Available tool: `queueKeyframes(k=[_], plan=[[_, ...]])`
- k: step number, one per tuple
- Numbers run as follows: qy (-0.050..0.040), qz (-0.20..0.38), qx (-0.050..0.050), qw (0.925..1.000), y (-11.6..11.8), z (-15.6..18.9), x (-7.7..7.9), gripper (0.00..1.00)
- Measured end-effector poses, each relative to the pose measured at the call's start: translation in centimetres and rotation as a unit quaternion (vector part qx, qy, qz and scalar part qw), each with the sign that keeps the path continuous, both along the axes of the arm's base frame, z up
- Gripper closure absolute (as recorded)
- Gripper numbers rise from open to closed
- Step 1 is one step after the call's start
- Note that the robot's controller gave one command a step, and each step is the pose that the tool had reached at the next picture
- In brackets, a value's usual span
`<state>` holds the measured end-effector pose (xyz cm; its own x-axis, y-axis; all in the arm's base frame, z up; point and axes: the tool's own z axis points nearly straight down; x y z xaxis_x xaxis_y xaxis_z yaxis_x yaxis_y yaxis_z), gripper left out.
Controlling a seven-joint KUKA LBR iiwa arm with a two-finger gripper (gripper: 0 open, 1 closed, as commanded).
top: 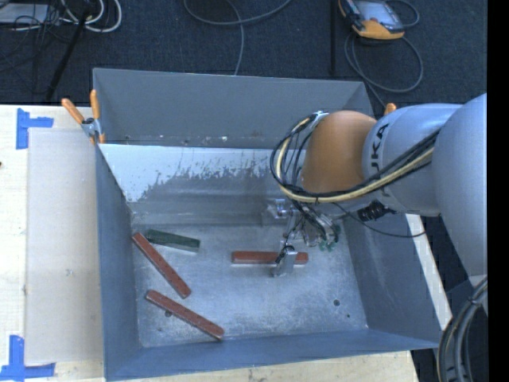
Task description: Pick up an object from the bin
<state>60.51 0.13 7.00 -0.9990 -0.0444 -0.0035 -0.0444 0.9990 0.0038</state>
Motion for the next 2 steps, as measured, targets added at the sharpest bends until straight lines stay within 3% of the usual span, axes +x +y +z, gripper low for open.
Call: queueKeyframes(k=[1, 2], plan=[[0.0017, 0.077, -0.002, 0.997, 1.8, 0.39, -0.53, 0.0], [0.0018, 0.079, -0.002, 0.9969, 1.8, 0.37, -0.54, 1.0]])
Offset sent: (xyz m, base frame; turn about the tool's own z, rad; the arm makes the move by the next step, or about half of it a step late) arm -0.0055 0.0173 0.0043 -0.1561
